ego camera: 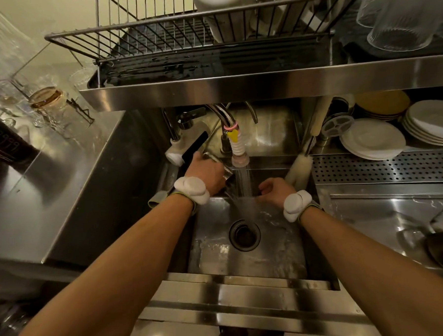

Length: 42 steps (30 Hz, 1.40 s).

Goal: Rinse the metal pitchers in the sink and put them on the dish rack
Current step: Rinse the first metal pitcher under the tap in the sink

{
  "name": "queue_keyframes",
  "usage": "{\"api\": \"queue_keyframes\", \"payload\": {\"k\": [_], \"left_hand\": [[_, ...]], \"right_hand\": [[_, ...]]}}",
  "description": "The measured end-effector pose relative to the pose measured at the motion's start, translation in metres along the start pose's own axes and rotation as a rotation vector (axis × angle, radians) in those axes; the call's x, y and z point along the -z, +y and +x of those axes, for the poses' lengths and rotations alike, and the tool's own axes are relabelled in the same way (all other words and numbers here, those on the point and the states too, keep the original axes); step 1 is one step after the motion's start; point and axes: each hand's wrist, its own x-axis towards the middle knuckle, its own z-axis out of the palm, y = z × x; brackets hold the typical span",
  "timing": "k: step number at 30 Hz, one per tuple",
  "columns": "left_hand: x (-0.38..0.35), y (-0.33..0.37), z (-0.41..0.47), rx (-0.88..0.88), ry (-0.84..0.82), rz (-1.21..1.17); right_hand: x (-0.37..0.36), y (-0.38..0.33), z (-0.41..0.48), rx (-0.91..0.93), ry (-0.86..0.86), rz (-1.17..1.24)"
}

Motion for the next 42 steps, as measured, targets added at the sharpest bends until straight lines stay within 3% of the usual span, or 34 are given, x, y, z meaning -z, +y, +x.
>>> {"api": "queue_keyframes", "payload": {"k": [5, 10, 15, 20, 24, 28, 32, 36, 40, 42], "left_hand": [[-0.025, -0.007, 0.002, 0.230, -0.172, -0.613], [-0.049, -0.003, 0.001, 0.260, -0.273, -1.099], [-0.041, 0.001, 0.000, 0.285, -0.323, -1.402], [-0.039, -0.008, 0.000, 0.251, -0.379, -1.258], [-0.044, -0.024, 0.007, 0.319, -0.278, -1.041], [-0.046, -0.025, 0.008, 0.305, -0.257, -0.878], [-0.043, -0.018, 0.007, 0.333, -0.202, -0.822], [-0.041, -0.014, 0.004, 0.336, -0.181, -0.792], [-0.041, -0.018, 0.003, 0.304, -0.189, -0.824], [-0.041, -0.020, 0.003, 0.280, -0.198, -0.829]], "right_hand": [[-0.004, 0.006, -0.004, -0.008, -0.025, 0.009], [-0.013, 0.003, -0.005, 0.049, 0.030, 0.159], [-0.019, -0.015, 0.000, 0.118, 0.099, 0.276], [-0.025, -0.015, 0.006, 0.107, 0.114, 0.192], [-0.026, -0.019, 0.006, 0.091, 0.236, 0.197], [-0.022, -0.023, 0.003, 0.129, 0.108, 0.147], [-0.023, -0.020, 0.002, 0.107, 0.216, 0.226], [-0.026, -0.024, 0.001, 0.135, 0.073, 0.160], [-0.030, -0.022, 0.001, 0.063, 0.218, 0.252], [-0.033, -0.025, 0.001, 0.064, 0.167, 0.237]]}}
